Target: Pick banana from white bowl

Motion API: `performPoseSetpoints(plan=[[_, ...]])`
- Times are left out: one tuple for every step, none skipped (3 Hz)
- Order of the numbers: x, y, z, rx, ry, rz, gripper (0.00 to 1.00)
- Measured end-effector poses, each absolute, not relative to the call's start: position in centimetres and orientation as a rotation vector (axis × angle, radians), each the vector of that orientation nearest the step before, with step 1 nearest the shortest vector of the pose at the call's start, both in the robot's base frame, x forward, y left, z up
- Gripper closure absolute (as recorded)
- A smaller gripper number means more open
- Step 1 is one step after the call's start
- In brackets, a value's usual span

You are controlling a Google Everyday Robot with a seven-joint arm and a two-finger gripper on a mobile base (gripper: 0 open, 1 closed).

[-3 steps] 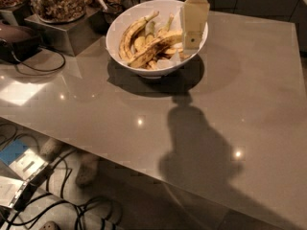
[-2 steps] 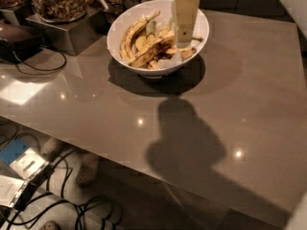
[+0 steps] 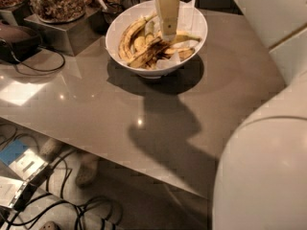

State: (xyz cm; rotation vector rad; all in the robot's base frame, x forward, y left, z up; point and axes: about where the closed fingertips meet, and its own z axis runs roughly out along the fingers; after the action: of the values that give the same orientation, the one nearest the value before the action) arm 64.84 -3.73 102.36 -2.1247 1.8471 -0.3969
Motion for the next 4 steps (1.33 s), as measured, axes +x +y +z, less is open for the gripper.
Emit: performPoseSetpoints(plan=[[66.3,-3.0,101.4,-2.150,1.839,-0.388,0.04],[67.8,-3.3,100.2,-2.150,1.862,-0.375,0.22],[69.1,-3.1,98.8,-2.167,1.877,-0.368,0.39],[69.8,-2.8,97.8,-2.188,1.885,-0.371,0.37]])
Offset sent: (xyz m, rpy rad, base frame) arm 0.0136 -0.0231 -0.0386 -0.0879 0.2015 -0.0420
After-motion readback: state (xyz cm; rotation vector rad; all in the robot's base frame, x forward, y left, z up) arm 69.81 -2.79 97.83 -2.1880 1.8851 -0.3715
